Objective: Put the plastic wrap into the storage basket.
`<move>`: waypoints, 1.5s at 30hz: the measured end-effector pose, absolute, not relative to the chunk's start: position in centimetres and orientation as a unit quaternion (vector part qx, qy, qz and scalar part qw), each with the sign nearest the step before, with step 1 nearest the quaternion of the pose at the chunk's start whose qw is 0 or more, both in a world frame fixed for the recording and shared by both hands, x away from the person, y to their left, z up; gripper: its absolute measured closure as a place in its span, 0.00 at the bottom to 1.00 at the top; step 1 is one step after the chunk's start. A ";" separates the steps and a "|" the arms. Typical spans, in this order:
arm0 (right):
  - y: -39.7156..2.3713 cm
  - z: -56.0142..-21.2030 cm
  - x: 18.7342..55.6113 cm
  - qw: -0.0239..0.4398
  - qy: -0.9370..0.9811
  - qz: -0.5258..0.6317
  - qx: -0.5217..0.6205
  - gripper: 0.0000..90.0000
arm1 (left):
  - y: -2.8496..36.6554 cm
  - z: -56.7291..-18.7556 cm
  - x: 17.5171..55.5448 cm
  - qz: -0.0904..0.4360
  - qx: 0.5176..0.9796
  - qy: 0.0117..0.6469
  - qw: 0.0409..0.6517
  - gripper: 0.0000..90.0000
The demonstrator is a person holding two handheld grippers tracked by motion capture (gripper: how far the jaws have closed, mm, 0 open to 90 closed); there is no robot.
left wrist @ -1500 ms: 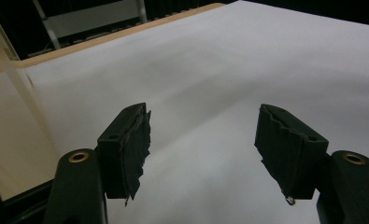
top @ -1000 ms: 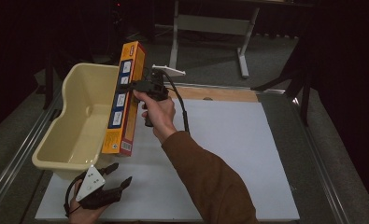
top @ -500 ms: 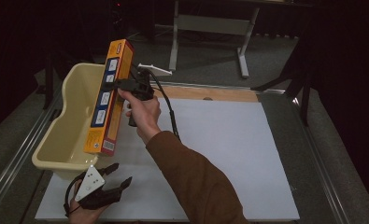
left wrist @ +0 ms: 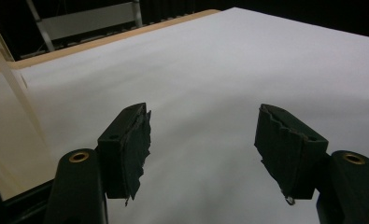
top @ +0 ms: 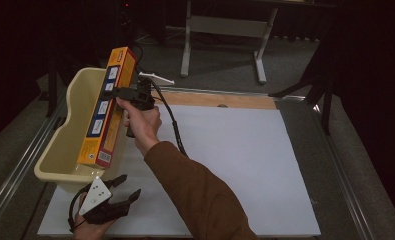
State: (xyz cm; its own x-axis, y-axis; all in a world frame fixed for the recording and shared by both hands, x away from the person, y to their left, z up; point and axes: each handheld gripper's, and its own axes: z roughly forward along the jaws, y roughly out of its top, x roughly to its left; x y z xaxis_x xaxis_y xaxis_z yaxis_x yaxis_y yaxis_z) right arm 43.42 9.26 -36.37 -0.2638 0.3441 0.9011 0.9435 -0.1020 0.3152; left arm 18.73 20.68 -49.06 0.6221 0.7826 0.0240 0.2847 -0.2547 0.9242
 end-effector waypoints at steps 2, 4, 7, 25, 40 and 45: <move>9.6 -36.6 43.4 0.288 -0.603 -0.517 -0.535 0.44 | 20.7 -49.1 18.7 0.252 0.752 0.355 0.496 0.39; 9.8 -36.8 43.4 0.287 -0.602 -0.517 -0.537 0.44 | 20.7 -49.1 18.7 0.252 0.751 0.355 0.496 0.39; 10.5 -37.3 43.6 0.282 -0.599 -0.513 -0.546 0.44 | 20.7 -49.1 18.8 0.253 0.750 0.356 0.497 0.39; 12.1 -39.4 43.8 0.277 -0.593 -0.498 -0.569 0.44 | 20.7 -49.1 18.8 0.251 0.747 0.357 0.501 0.40; 13.7 -40.8 43.1 0.257 -0.625 -0.460 -0.575 0.44 | 20.8 -49.1 18.8 0.249 0.748 0.357 0.502 0.40; 13.8 -40.8 43.3 0.261 -0.629 -0.450 -0.578 0.43 | 20.7 -49.2 18.8 0.249 0.749 0.356 0.501 0.41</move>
State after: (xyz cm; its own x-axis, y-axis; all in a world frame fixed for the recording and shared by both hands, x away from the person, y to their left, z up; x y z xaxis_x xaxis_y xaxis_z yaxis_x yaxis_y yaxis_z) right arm 43.31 13.75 -40.80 -0.1959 0.4920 0.8483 0.9617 -0.0727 0.2642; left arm 18.81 20.74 -49.15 0.6228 0.7822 0.0163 0.2837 -0.2452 0.9270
